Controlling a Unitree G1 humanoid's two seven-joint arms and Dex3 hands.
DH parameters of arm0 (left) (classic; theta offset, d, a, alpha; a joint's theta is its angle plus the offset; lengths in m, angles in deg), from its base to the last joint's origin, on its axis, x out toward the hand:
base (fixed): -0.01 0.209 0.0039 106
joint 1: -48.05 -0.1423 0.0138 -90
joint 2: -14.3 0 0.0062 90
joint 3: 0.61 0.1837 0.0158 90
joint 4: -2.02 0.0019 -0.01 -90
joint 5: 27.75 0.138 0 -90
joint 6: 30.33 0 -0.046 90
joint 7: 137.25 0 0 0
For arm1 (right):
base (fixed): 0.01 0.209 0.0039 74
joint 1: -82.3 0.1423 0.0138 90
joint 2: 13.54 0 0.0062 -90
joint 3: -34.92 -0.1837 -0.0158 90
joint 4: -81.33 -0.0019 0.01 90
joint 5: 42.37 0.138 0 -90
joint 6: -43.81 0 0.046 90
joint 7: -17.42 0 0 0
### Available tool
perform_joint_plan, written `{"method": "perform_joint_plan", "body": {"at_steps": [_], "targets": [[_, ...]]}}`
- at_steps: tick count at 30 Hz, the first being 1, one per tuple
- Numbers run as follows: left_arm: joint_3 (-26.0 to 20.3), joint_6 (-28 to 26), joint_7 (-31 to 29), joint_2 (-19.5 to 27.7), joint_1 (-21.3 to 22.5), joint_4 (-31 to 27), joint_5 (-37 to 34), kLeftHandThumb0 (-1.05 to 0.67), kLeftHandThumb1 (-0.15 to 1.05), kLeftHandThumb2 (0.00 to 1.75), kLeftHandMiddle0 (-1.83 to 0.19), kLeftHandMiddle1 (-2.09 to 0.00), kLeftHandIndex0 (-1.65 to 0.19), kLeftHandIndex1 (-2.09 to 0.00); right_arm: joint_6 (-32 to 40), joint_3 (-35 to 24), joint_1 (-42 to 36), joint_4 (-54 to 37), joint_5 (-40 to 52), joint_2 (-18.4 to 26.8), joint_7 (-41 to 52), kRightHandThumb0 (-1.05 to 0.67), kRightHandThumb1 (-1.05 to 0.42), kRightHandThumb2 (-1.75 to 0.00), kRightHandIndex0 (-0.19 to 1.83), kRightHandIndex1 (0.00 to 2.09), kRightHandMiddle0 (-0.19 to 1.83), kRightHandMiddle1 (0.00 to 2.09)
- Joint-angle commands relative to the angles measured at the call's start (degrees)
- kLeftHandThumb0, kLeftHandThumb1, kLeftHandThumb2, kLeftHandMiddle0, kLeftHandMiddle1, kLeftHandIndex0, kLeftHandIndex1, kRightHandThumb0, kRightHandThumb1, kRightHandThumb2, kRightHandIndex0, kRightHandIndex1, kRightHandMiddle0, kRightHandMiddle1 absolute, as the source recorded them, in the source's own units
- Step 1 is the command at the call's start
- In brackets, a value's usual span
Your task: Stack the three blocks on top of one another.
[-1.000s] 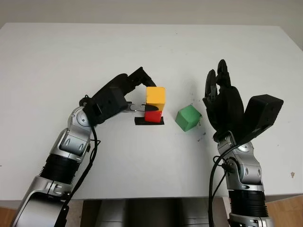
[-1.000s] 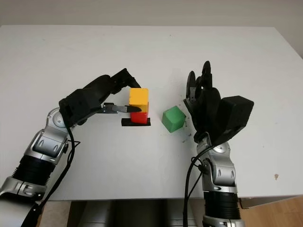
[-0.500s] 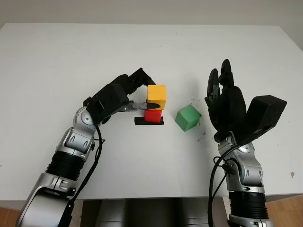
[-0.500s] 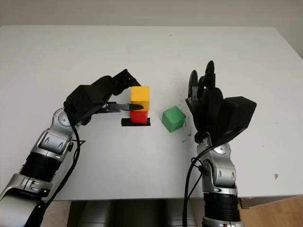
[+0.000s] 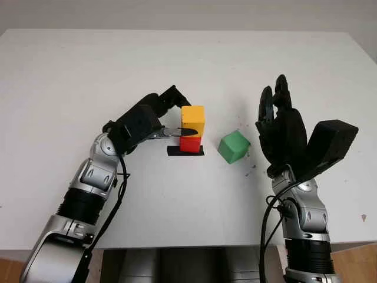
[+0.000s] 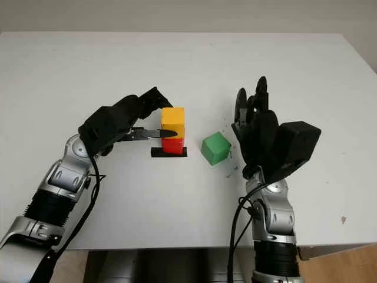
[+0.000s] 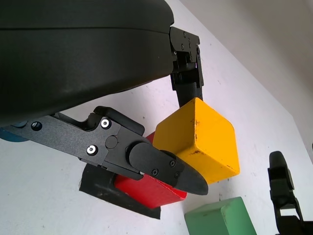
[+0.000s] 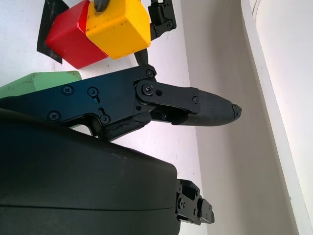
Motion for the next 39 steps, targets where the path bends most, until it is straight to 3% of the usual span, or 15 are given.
{"method": "perform_joint_plan", "body": {"at_steps": [1,10,12,13,15,18,29,39], "targets": [[0.11,0.51,-0.49,0.1,0.11,-0.45,-0.44,-0.41,1.03,0.06,-0.1,-0.05,-0.14,-1.91,-0.35,-0.23,0.28,-0.04,-0.16,0.52,0.21,-0.66,-1.05,-0.54,-0.19,0.0,-0.19,0.01],[0.94,-0.47,-1.34,0.56,0.17,-0.82,0.46,-0.5,1.03,0.05,-0.07,-0.04,-0.08,-1.86,-0.32,-0.15,0.27,-0.09,-0.48,1.0,0.68,-0.66,-1.05,-0.55,-0.19,0.0,-0.19,0.0],[1.3,-0.76,-1.73,0.87,0.08,-1.21,0.99,-0.6,1.03,0.05,0.01,-0.04,0.03,-1.31,-0.22,-0.16,0.23,-0.17,-0.49,1.05,0.79,-0.65,-1.05,-0.56,-0.19,0.0,-0.19,0.0],[1.32,-0.76,-1.78,0.9,-0.03,-1.33,1.05,-0.62,1.02,0.05,0.03,-0.05,0.05,-1.13,-0.2,-0.15,0.24,-0.17,-0.48,1.06,0.83,-0.65,-1.05,-0.56,-0.19,0.0,-0.19,0.0],[1.42,-0.25,-1.28,0.89,-0.23,-1.4,1.41,-0.66,1.0,0.05,0.04,-0.05,-0.01,-0.56,-0.07,-0.2,0.23,-0.23,-0.44,1.0,0.72,-0.65,-1.05,-0.56,-0.19,0.0,-0.19,0.0],[1.3,2.2,0.08,0.72,-0.45,-0.32,1.67,-0.66,0.99,0.05,0.01,-0.06,-0.03,-0.27,0.19,-0.22,0.21,-0.41,-0.45,0.92,0.45,-0.66,-1.05,-0.55,-0.19,0.0,-0.19,0.01],[1.13,3.92,-0.1,1.3,-0.68,0.28,1.99,-0.66,0.99,0.05,0.0,-0.05,-0.02,-0.14,-0.15,-0.22,0.45,0.05,-0.69,1.16,0.83,-0.66,-1.05,-0.56,-0.19,0.0,-0.19,0.0],[-1.65,1.69,-6.04,2.81,-4.42,-7.6,-5.36,-0.79,1.0,0.06,0.13,-0.03,0.08,-0.05,-0.38,-0.36,0.49,0.44,-0.45,1.35,1.35,-0.65,-1.05,-0.57,-0.19,0.0,-0.19,0.0]]}}
